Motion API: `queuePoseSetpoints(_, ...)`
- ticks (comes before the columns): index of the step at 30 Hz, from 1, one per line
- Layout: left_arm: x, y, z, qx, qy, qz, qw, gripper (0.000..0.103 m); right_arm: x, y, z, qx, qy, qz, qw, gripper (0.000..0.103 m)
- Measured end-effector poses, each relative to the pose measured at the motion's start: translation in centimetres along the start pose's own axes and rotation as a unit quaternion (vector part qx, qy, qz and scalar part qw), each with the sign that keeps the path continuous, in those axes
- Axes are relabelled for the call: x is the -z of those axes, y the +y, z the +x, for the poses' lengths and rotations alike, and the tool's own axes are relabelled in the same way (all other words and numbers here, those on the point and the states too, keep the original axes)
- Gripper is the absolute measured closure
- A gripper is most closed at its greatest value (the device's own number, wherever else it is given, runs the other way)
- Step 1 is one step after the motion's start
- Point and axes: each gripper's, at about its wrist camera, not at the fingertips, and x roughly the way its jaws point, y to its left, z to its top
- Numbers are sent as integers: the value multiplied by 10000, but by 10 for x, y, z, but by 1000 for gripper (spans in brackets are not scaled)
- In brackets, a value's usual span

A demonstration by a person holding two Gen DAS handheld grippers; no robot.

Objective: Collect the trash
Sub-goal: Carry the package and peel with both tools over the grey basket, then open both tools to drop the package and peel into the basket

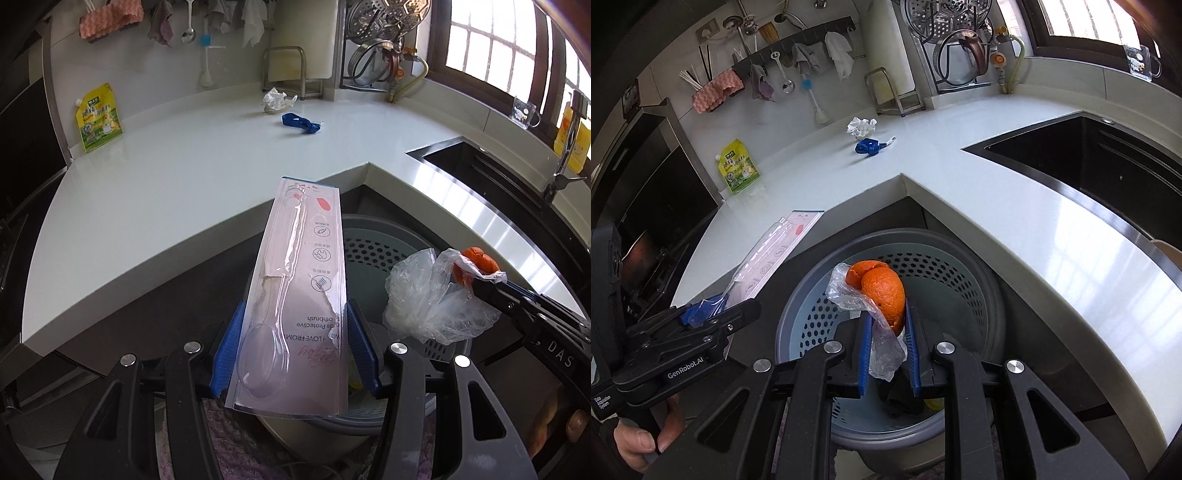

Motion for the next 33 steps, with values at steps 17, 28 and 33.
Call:
queuePoseSetpoints(17,20,-5,42,-6,546,48,9985,50,19,-11,37,400,407,-78,9983,87)
queuePoseSetpoints(28,25,-6,54,37,701,51,9975,49,21,-12,49,559,521,-140,9970,87)
queuePoseSetpoints(33,25,-6,54,64,677,31,9977,50,22,-14,51,575,525,-142,9969,86)
